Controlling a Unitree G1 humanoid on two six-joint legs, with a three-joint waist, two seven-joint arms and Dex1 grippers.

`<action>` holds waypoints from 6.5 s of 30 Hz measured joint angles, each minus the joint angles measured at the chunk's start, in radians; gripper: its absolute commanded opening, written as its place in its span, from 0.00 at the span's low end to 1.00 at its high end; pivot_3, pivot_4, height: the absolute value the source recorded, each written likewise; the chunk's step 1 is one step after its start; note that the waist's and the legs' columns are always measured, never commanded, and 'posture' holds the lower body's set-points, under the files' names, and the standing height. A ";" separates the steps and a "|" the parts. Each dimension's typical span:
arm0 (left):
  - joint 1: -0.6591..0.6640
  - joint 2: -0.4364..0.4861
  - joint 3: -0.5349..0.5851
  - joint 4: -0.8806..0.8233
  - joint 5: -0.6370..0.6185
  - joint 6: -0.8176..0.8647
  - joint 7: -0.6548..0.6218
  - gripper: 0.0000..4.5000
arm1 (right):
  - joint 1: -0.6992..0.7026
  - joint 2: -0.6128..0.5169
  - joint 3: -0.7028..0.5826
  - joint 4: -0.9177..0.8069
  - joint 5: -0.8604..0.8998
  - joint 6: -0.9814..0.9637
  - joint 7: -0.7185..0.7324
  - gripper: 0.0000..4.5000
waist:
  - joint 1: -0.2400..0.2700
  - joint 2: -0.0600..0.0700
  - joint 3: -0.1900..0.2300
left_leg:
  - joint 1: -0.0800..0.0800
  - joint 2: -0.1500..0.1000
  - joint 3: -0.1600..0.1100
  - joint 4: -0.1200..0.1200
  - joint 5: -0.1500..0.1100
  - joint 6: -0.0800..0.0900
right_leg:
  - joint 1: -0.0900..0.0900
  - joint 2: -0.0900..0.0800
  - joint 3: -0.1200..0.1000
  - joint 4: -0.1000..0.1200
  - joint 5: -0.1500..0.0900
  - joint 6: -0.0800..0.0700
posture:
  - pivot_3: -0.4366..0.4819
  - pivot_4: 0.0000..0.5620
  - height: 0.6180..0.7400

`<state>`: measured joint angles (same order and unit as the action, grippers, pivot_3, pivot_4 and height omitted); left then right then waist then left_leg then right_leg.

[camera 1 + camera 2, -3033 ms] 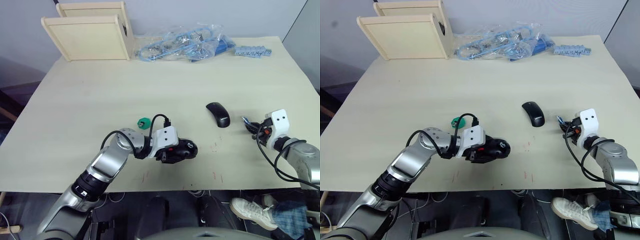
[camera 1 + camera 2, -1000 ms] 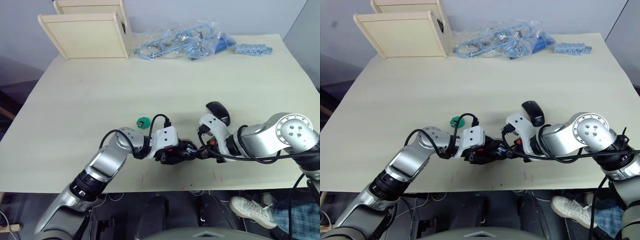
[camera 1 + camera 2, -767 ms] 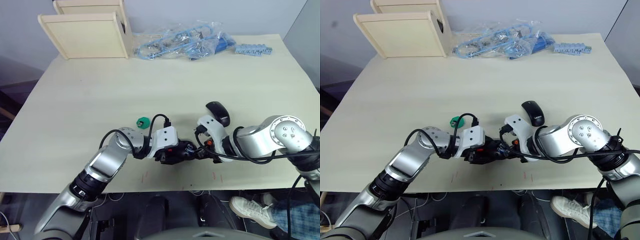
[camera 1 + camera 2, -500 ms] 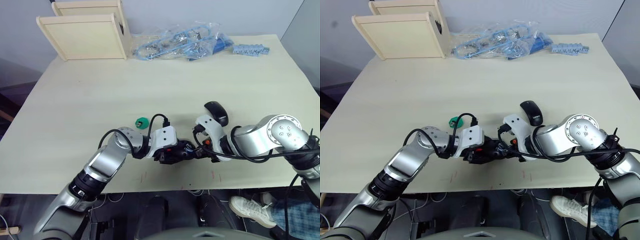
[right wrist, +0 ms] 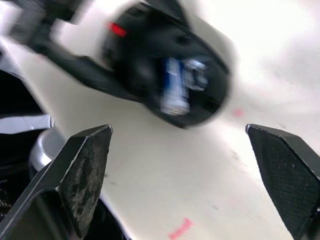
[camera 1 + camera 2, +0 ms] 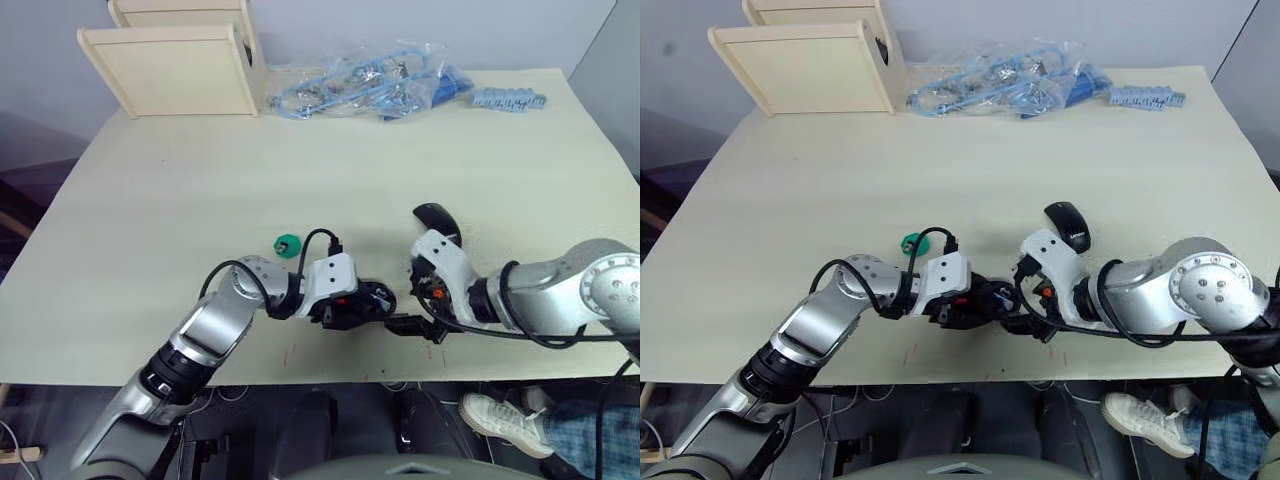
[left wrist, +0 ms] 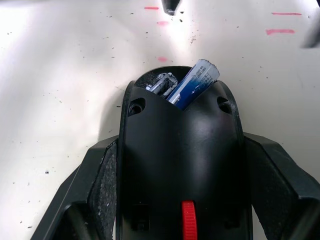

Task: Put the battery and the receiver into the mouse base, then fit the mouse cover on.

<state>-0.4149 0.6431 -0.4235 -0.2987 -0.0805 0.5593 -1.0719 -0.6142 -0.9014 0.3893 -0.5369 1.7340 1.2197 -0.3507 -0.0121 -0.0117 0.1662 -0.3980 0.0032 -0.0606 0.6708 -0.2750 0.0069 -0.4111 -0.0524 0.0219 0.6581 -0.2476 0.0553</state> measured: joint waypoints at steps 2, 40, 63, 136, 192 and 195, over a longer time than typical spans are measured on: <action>0.001 0.000 0.001 0.002 0.001 -0.005 0.003 0.65 | 0.137 0.007 -0.082 -0.092 -0.173 -0.105 0.157 0.99 | -0.001 0.000 0.000 | 0.001 0.000 0.000 0.000 0.000 0.000 | 0.000 0.000 0.001 0.001 0.000 0.000 | 0.48 0.27 1.00; -0.003 0.005 0.001 0.019 -0.002 -0.009 0.002 0.65 | 0.639 0.450 -0.071 0.168 -1.312 -0.930 0.914 0.02 | -0.002 0.000 -0.002 | 0.007 0.000 0.003 0.001 0.000 0.000 | 0.004 0.002 0.001 0.003 0.000 0.000 | 0.48 0.27 1.00; 0.015 -0.001 -0.007 0.047 0.012 -0.044 0.003 0.65 | 0.682 0.431 -0.159 0.277 -1.382 -1.018 1.076 0.02 | -0.001 -0.004 -0.016 | 0.035 0.002 0.002 -0.008 -0.001 0.000 | 0.030 0.003 0.001 -0.002 -0.005 -0.004 | 0.48 0.27 1.00; 0.554 0.062 0.895 -0.078 -0.607 0.093 0.256 0.99 | 0.858 0.317 -0.656 0.341 -1.126 -1.301 1.618 1.00 | 0.002 -0.001 0.012 | 0.033 0.003 -0.001 -0.009 -0.001 0.000 | 0.029 -0.003 0.002 -0.006 -0.006 -0.002 | 0.48 0.27 1.00; 0.233 -0.058 0.531 0.099 -0.311 0.122 0.532 0.28 | 0.911 0.370 -0.549 0.167 -1.148 -1.252 1.411 1.00 | 0.001 -0.001 0.013 | 0.033 0.002 -0.001 -0.010 -0.001 0.000 | 0.028 -0.003 0.002 -0.005 -0.006 -0.001 | 0.48 0.27 1.00; 0.223 -0.066 0.530 0.108 -0.296 0.118 0.534 0.28 | 0.907 0.372 -0.548 0.167 -1.148 -1.252 1.411 1.00 | 0.001 -0.001 0.013 | 0.033 0.002 -0.001 -0.010 -0.001 0.000 | 0.028 -0.003 0.002 -0.005 -0.006 -0.001 | 0.48 0.27 1.00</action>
<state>-0.1922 0.5773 0.1062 -0.1906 -0.3763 0.6772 -0.5376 0.2927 -0.5296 -0.1583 -0.3694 0.5856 -0.0328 1.0602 -0.0111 -0.0129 0.1792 -0.3653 0.0048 -0.0617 0.6608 -0.2763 0.0066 -0.3829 -0.0551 0.0239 0.6536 -0.2535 0.0544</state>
